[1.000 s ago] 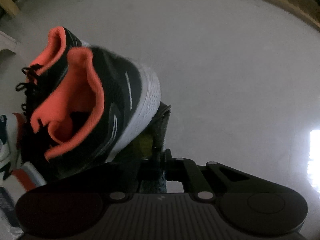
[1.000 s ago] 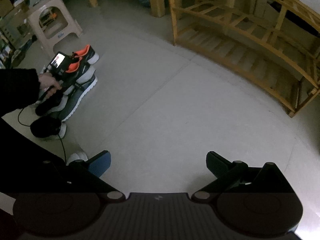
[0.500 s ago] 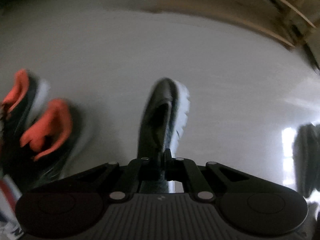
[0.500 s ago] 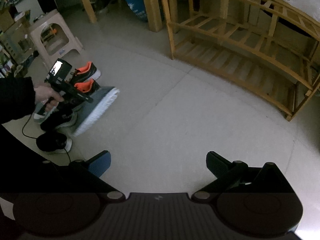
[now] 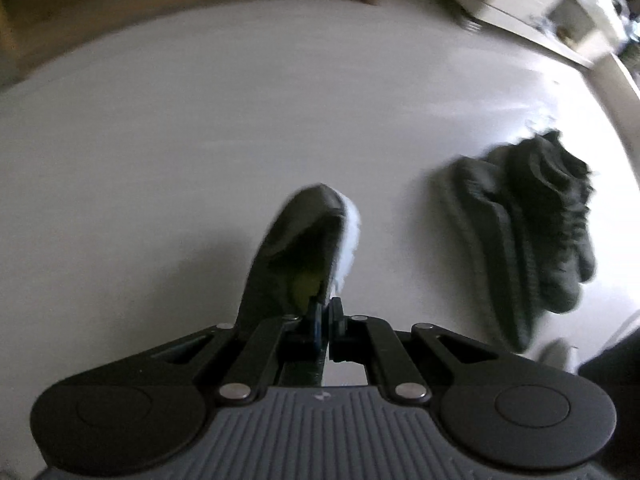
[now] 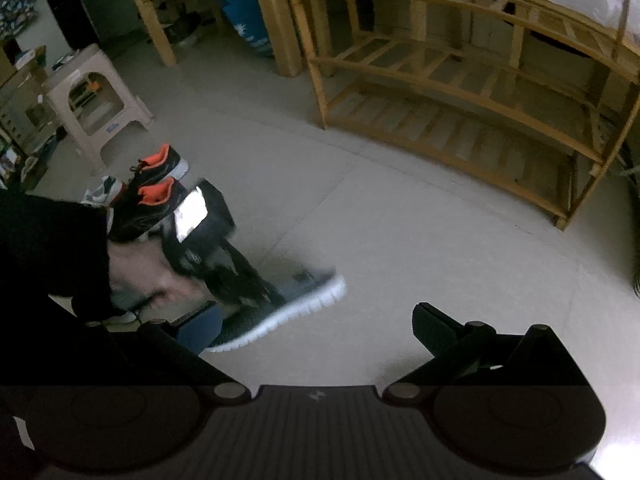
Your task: Organize scattered shoes
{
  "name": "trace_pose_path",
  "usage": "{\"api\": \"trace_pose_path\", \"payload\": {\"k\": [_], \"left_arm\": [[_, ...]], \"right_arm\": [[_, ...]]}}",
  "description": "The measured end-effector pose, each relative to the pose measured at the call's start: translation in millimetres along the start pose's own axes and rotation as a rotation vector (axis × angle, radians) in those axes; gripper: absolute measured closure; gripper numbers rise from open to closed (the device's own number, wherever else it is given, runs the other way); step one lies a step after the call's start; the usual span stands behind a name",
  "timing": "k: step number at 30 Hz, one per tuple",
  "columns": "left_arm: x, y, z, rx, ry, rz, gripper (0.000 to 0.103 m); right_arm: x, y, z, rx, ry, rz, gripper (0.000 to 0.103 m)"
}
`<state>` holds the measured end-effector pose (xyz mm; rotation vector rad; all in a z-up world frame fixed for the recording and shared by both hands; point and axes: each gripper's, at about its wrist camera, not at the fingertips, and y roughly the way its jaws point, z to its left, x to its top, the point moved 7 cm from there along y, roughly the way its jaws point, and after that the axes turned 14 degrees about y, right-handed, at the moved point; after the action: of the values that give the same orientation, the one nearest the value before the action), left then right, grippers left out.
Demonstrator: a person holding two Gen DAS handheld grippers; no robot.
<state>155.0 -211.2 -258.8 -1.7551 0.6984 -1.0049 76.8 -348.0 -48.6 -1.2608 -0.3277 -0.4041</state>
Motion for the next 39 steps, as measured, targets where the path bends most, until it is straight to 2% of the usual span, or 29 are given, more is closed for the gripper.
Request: {"api": "trace_pose_path", "payload": {"k": [2, 4, 5, 8, 10, 12, 18, 19, 23, 27, 30, 32, 34, 38, 39], "left_arm": [[1.9, 3.9, -2.7, -0.019, 0.018, 0.006, 0.087], [3.7, 7.8, -5.3, -0.038, 0.037, 0.013, 0.051], [4.6, 9.8, -6.6, -0.047, 0.046, 0.016, 0.043], [7.3, 15.5, -10.6, -0.075, 0.074, 0.026, 0.03], [11.8, -3.5, 1.5, -0.102, 0.049, 0.038, 0.021], [19.6, -35.7, 26.5, -0.093, 0.049, 0.024, 0.015], [41.0, -143.2, 55.5, 0.01, 0.075, -0.023, 0.003], [46.1, -158.5, 56.8, 0.033, 0.064, -0.036, 0.0], [65.3, -208.3, 55.9, 0.126, 0.018, -0.094, 0.0], [77.4, -247.4, 38.9, 0.216, -0.088, -0.185, 0.0], [64.5, -257.1, 20.8, 0.298, -0.207, -0.186, 0.0], [48.3, -262.9, 8.3, 0.319, -0.289, -0.202, 0.0], [24.7, -265.4, -6.4, 0.303, -0.394, -0.23, 0.0], [6.9, -260.2, -14.3, 0.266, -0.42, -0.292, 0.0], [2.8, -257.3, -11.4, 0.267, -0.434, -0.281, 0.0]], "right_arm": [[-2.9, -1.0, -10.1, -0.011, 0.014, 0.004, 0.0], [-4.9, -1.5, -20.1, -0.026, 0.034, 0.008, 0.0], [-5.8, -1.7, -25.1, -0.034, 0.044, 0.009, 0.0], [-11.6, -2.5, -39.3, -0.05, 0.077, 0.012, 0.0], [-12.9, -1.6, -45.1, -0.054, 0.105, 0.016, 0.0], [-12.9, -0.2, -48.0, -0.054, 0.133, 0.023, 0.0], [-12.4, 10.8, -38.8, -0.045, 0.145, 0.043, 0.0], [-11.4, 13.6, -35.7, -0.058, 0.129, 0.04, 0.0], [-11.8, 27.9, -24.4, -0.108, 0.066, 0.035, 0.0], [-21.6, 56.1, -18.8, -0.151, 0.047, 0.083, 0.0], [-29.4, 73.3, -17.7, -0.18, 0.065, 0.119, 0.0], [-35.8, 83.8, -18.3, -0.202, 0.058, 0.13, 0.0], [-44.5, 96.6, -19.1, -0.233, 0.025, 0.14, 0.0], [-68.3, 127.7, -27.4, -0.275, 0.01, 0.206, 0.0], [-74.5, 135.7, -29.9, -0.281, 0.018, 0.227, 0.0]]}}
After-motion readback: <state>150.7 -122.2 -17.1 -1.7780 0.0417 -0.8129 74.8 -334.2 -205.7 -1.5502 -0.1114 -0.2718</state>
